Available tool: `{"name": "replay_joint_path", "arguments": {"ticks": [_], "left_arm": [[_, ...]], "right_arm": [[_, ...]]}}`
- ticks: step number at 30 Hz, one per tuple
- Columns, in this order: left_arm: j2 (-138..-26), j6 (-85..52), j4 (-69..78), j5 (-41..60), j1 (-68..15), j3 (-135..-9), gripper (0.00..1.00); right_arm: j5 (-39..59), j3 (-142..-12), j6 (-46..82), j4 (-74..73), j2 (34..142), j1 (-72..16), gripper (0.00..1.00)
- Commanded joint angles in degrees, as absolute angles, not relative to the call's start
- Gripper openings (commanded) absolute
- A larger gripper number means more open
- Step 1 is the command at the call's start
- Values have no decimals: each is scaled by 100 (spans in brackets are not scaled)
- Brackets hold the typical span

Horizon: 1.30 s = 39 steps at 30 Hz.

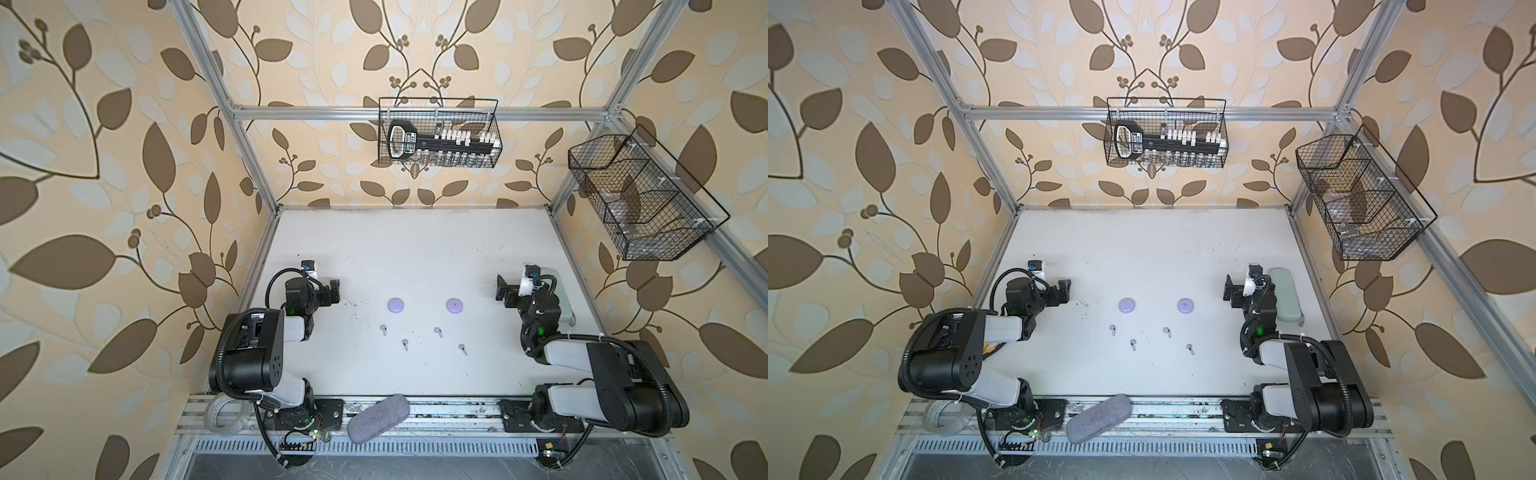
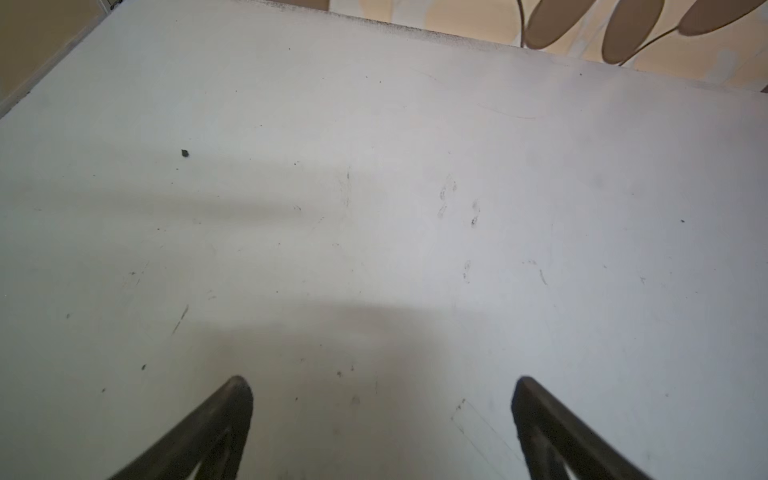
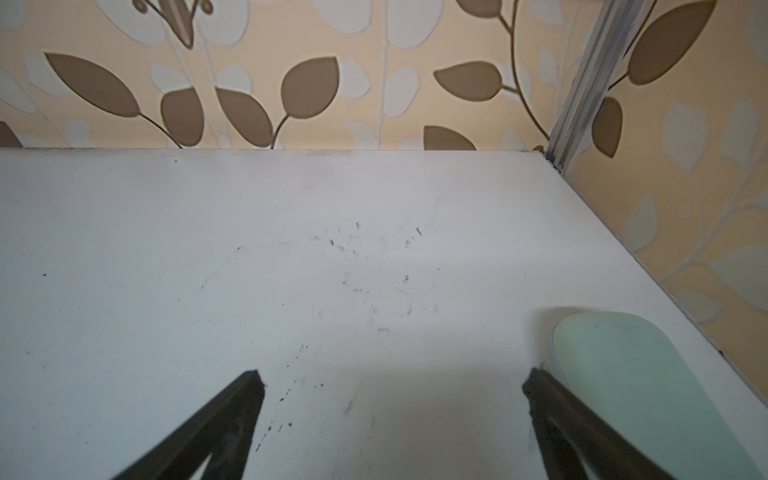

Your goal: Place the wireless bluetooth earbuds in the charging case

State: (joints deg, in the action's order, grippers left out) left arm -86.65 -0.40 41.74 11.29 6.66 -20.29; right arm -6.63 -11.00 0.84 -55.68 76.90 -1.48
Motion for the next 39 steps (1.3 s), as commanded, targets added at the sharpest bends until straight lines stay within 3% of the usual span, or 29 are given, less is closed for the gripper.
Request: {"name": "replay_joint_path", "arguments": {"ticks": [1,39], "left_arm": [[-8578,18,4324,1046,618,-2167,99],[-8543,0,4382,1055,631,-2123,99]], "right_arm": [[-726,-1046,53,-5757,7694,-158,100],[-568,-1046,97,-5752,7695,-73,100]]}}
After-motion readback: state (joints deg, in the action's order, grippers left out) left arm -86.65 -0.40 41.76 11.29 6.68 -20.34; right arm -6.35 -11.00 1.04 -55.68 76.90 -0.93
